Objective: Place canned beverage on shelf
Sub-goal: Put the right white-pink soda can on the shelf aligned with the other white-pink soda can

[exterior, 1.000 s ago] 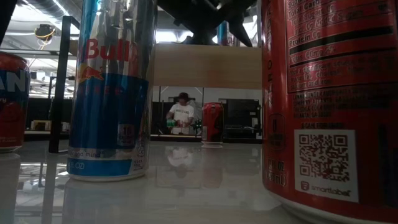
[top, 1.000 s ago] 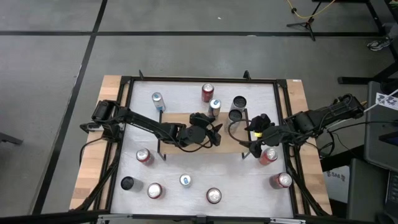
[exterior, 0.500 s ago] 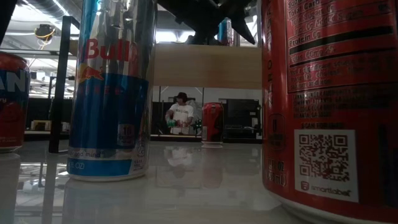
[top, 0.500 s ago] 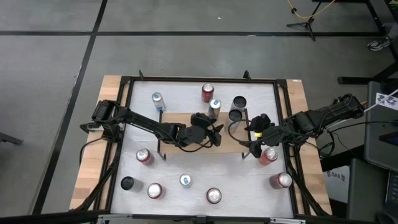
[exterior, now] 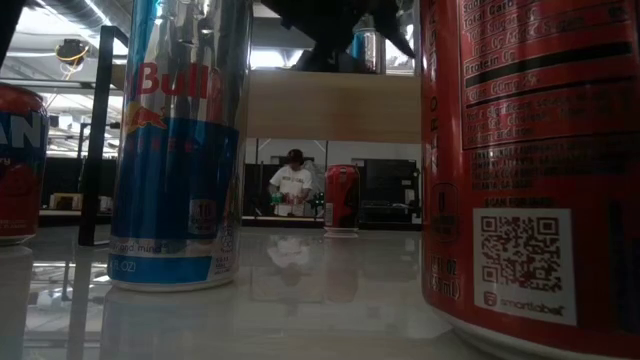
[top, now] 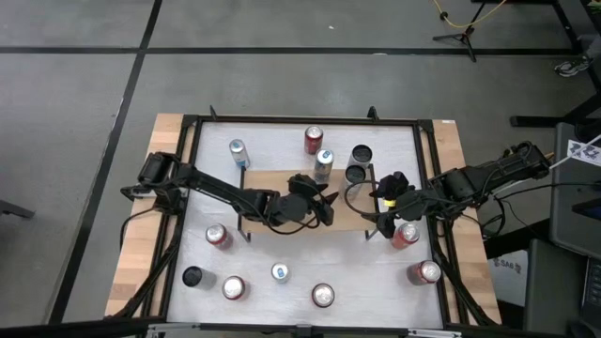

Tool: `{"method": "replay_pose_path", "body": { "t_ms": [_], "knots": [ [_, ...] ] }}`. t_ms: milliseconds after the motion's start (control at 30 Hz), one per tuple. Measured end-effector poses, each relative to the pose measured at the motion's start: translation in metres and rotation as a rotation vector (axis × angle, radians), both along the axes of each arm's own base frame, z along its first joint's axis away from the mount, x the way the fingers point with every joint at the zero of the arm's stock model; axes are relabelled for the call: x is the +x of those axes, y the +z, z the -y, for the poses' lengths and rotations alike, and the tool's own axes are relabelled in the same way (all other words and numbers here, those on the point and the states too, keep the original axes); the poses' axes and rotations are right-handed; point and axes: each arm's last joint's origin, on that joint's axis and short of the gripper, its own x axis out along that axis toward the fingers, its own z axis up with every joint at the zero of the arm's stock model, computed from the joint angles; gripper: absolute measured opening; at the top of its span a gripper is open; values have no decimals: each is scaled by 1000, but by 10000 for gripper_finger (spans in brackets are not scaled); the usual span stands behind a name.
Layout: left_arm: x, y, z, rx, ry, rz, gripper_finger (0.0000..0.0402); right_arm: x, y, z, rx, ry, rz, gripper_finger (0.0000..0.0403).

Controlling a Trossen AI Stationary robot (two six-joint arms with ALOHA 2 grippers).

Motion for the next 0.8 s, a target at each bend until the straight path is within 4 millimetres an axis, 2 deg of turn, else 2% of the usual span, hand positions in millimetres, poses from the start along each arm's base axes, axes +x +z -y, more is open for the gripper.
{"method": "replay_pose_path", "body": {
  "t_ms": [233,600,800],
  "knots": [
    [1,9,11,33,-38,41,211,0,0,0,0,0,0,342],
    [12,69,25,168,-129,-11,211,0,0,0,-1,1,-1,342],
    [7,64,31,188,-59,-115,211,-2,0,1,-4,1,-9,342]
  ]
}}
